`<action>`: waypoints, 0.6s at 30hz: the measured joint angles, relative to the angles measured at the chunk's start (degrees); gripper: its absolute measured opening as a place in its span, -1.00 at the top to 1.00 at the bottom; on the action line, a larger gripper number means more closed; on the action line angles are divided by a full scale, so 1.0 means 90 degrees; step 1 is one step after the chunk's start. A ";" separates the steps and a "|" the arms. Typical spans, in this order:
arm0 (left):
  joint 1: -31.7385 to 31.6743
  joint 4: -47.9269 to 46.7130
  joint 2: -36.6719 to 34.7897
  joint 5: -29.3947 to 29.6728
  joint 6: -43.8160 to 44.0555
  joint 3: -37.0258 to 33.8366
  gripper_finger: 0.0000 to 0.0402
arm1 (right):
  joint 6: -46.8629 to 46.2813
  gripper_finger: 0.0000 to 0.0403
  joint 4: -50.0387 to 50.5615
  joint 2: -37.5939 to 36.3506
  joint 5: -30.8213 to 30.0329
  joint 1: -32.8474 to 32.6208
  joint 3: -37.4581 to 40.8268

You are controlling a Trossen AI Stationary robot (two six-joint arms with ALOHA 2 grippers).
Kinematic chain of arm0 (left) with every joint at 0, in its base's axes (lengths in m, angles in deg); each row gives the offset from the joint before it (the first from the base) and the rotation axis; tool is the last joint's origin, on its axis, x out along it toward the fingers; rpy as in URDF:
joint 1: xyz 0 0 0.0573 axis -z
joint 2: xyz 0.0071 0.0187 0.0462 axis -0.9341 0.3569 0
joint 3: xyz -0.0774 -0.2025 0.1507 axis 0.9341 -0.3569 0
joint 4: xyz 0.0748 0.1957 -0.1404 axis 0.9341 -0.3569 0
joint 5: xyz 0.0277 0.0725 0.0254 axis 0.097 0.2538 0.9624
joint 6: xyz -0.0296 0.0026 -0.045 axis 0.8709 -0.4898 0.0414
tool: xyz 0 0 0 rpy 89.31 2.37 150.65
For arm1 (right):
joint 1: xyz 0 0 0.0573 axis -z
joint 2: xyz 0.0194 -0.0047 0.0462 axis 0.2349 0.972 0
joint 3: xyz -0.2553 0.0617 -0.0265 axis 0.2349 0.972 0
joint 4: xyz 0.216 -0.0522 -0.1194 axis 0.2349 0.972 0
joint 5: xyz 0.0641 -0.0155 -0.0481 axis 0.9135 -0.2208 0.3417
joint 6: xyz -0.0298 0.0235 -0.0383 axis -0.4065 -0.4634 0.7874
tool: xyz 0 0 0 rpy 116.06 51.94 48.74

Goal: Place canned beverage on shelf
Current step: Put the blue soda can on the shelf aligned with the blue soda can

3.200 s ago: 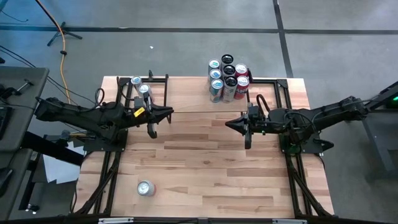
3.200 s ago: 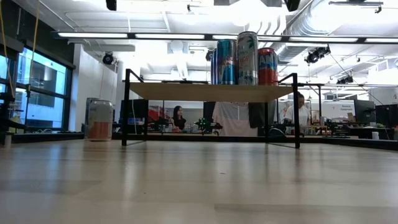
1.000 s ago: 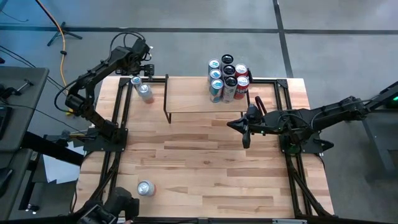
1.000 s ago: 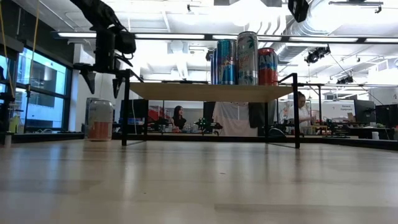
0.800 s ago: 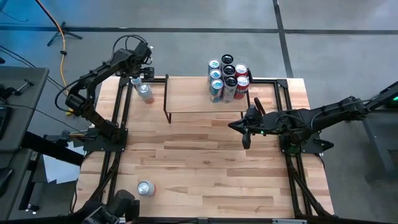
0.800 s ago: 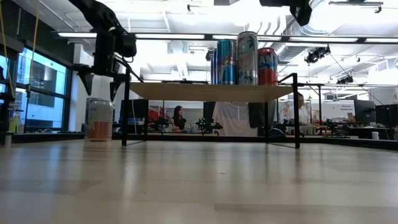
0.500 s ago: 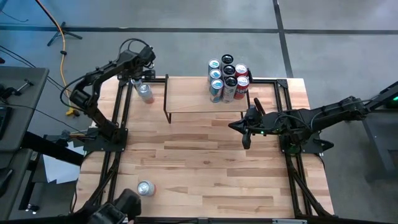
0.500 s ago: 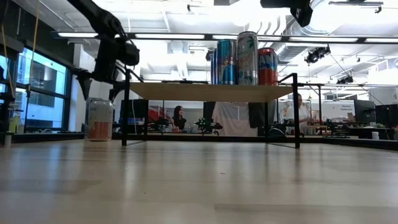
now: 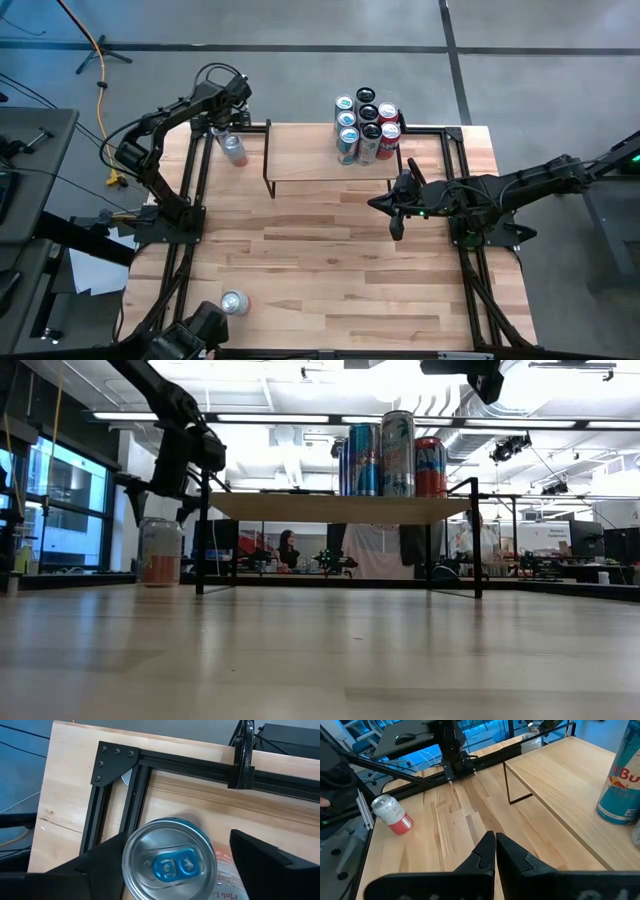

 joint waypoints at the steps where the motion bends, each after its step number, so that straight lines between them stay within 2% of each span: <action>1: 0.0000 0.0000 0.0000 0.0000 0.0006 0.0000 -0.47 | 0.0002 1.00 0.0010 0.0000 0.0000 0.0000 0.0000; 10: 0.0002 0.0000 -0.0022 0.0019 0.0004 0.0017 0.13 | 0.0004 1.00 0.0014 0.0000 -0.0044 0.0000 0.0002; 18: 0.0001 -0.0007 -0.0024 0.0015 -0.0092 0.0019 0.16 | -0.0015 1.00 0.0012 0.0000 -0.0053 0.0000 0.0002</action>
